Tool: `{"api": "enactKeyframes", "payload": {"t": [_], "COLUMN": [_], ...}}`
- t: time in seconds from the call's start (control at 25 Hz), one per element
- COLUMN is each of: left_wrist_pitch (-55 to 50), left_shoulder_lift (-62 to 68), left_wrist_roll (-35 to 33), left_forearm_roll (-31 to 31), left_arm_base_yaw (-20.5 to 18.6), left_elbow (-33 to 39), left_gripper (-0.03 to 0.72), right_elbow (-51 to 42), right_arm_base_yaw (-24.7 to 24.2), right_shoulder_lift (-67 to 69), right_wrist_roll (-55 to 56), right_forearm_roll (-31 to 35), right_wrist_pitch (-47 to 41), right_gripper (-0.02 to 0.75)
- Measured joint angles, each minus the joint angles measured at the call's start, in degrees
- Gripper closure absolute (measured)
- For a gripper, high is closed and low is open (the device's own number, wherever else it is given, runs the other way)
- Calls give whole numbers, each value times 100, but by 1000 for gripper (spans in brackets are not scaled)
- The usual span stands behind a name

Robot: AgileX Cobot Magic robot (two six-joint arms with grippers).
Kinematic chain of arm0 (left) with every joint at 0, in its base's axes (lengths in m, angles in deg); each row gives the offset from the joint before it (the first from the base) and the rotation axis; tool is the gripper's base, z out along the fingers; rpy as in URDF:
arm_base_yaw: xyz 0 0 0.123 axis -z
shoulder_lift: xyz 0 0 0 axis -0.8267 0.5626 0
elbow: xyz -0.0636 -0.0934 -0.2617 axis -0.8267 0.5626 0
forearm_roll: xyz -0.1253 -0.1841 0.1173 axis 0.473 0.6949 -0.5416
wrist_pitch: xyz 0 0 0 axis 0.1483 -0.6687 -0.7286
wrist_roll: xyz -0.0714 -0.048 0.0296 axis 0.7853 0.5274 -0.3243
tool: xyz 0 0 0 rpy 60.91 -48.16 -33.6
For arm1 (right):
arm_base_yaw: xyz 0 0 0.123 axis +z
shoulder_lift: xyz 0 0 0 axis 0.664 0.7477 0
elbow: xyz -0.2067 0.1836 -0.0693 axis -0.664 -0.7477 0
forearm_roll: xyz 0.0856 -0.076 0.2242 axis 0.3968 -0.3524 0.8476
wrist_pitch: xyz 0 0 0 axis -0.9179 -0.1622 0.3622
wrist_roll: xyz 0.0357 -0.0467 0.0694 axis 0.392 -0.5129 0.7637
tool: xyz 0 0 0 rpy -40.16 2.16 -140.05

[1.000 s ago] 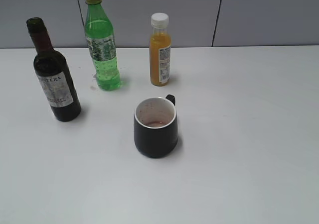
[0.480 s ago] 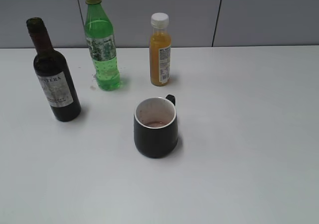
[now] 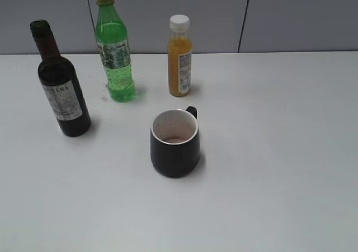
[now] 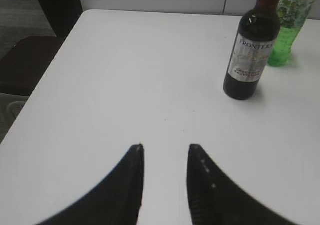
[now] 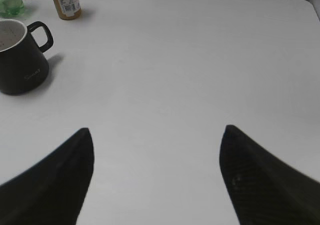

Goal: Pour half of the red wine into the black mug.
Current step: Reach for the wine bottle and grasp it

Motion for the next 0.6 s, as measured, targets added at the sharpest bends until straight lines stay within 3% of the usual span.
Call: {"api": "enactKeyframes", "payload": {"t": [0.6], "left_wrist_pitch": [0], "left_shoulder_lift": [0], "left_wrist_roll": [0], "left_forearm_roll": [0], "left_arm_base_yaw": [0], "left_elbow": [0], "left_gripper": [464], "right_elbow": [-7], "right_arm_base_yaw": [0], "right_shoulder_lift": [0], "right_wrist_roll": [24], "right_forearm_roll": [-34], "right_wrist_pitch": [0], "right_gripper": [144]}}
